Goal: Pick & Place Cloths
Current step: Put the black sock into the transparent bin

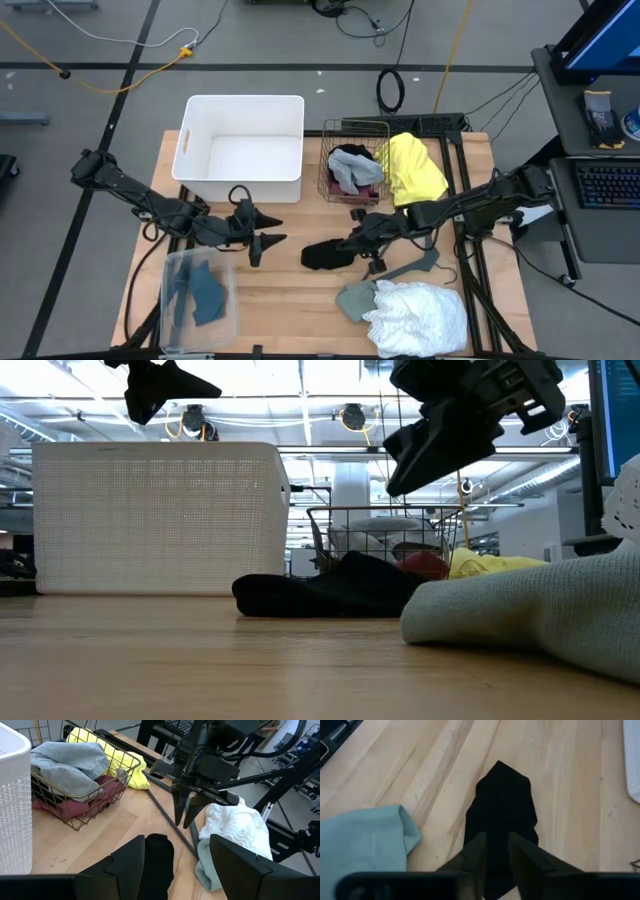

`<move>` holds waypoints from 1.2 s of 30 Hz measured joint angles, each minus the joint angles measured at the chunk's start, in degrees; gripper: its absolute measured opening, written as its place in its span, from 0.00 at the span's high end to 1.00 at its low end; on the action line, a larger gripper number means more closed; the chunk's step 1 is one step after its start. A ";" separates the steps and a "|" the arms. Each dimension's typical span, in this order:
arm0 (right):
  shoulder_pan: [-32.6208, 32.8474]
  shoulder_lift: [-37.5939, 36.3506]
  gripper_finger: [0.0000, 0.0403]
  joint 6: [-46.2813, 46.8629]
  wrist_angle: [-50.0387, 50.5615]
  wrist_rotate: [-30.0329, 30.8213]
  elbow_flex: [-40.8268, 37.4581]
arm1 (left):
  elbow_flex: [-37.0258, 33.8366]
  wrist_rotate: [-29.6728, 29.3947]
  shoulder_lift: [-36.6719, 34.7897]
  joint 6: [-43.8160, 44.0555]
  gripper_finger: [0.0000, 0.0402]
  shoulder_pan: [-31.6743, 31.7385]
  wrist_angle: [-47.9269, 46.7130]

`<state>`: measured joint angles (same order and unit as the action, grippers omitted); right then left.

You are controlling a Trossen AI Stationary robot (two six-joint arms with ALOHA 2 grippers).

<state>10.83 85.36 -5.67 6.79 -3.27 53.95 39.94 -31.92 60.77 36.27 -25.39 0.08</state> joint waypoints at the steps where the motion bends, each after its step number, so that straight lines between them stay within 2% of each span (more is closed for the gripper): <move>1: 0.00 0.00 0.77 0.07 -0.03 0.00 0.00 | 0.00 0.04 0.00 0.00 0.43 0.00 0.00; 7: 0.00 -0.04 0.53 0.31 -0.15 0.85 0.00 | 0.00 0.11 0.00 -0.02 0.43 0.00 0.00; 11: -0.37 1.61 0.41 2.88 -0.76 1.92 0.00 | 0.00 0.09 0.00 0.00 0.43 0.00 0.05; 15: -0.76 4.97 0.34 3.81 -1.49 2.16 0.00 | 0.00 -0.03 0.00 0.00 0.43 0.00 0.11; 18: -1.07 7.55 0.32 3.52 -0.96 4.83 -0.02 | 0.00 -0.09 0.00 0.06 0.43 0.00 0.13; 25: -1.38 12.29 0.33 3.51 -1.42 5.23 0.02 | 0.02 -0.13 0.00 0.31 0.43 0.00 0.22; 28: -1.33 13.99 0.37 4.11 -0.20 8.07 0.04 | 0.02 -0.14 0.00 0.46 0.43 0.00 0.26; 32: -1.39 15.50 0.48 5.01 2.35 8.40 0.15 | 0.02 -0.17 0.00 0.94 0.43 0.00 0.26; 36: -1.36 15.60 0.67 5.07 4.34 7.61 0.15 | 0.02 -0.18 0.00 0.98 0.43 0.00 1.52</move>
<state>9.47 100.96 -0.60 11.13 4.35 54.11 39.97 -32.10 60.77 37.26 -25.39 1.60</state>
